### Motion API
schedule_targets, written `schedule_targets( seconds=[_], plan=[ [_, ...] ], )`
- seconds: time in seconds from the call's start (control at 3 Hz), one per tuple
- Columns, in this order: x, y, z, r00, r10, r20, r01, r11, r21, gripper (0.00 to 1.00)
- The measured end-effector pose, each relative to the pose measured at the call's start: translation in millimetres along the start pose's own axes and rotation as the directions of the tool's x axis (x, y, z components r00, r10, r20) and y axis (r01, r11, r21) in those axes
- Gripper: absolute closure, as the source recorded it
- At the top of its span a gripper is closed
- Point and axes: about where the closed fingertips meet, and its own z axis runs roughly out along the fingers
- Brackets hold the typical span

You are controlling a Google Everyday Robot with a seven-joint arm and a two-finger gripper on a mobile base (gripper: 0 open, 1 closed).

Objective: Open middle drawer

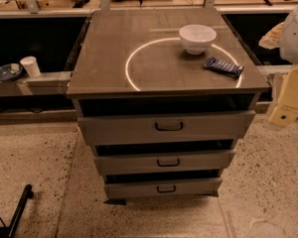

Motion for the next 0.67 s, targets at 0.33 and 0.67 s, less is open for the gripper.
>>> schedule_targets(
  seconds=[0.33,0.67],
  plan=[
    [0.0,0.0,0.0,1.000,0.000,0.000,0.000,1.0000,0.000,0.00],
    [10.0,2.0,31.5,0.999,0.006,0.042,-0.004,0.9988,-0.048,0.00]
  ],
)
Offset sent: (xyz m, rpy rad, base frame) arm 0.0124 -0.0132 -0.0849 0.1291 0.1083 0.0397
